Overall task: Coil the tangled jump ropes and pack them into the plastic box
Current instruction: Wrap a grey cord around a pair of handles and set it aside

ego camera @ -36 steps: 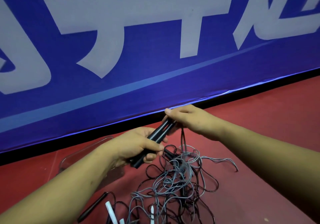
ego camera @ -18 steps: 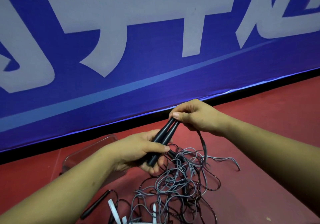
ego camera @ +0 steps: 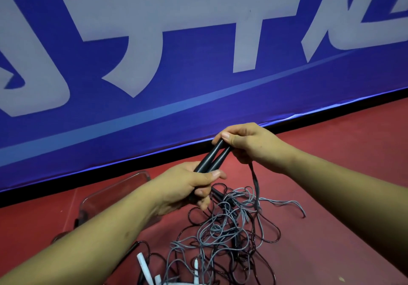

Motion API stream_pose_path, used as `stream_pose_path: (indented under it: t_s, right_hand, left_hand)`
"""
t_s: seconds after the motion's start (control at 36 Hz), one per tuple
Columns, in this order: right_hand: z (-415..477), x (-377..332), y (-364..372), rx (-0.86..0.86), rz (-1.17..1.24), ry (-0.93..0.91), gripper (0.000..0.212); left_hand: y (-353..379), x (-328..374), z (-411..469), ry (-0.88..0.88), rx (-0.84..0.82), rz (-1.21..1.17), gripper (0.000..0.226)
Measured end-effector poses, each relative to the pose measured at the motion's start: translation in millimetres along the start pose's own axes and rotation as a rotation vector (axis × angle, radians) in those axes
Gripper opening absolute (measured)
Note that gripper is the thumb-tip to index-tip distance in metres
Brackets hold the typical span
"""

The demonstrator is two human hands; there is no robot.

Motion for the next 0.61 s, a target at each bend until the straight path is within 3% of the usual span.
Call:
stream_pose_path:
  t_s: [0.11,0.19,0.33,0.53,0.61]
  right_hand:
    - [2,-2,-1,0.067,-0.058,-0.027,0.031]
    - [2,-1,-7,0.113,0.025,-0.006,0.035]
    - [-1,10,-10,0.057,-0.021,0.035,0.041]
    - [-6,13,23,-0.103,0.177,0.188,0.027]
    - [-6,11,35,-0.062,-0.009,0.139,0.03]
  left_hand:
    - [-5,1,-2,-0.037,-0.007,-0.072,0.01]
    - [-13,6,2,0.012,0.075,-0.186,0.018]
    - [-40,24,6,0.167,0.336,-0.379,0.036]
    - [-52,25,7,0.219,0.523,-0.565,0.025]
    - [-54,25,5,0.191,0.527,-0.689,0.027]
Point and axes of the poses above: each hand's wrist, its own z-axis towards the middle knuckle, its own y-axis out of the palm, x = y × z, the point moved 5 cm from there along z, towards the middle knuckle, and after that the axes turned 8 degrees about x, right-handed, at the moved point
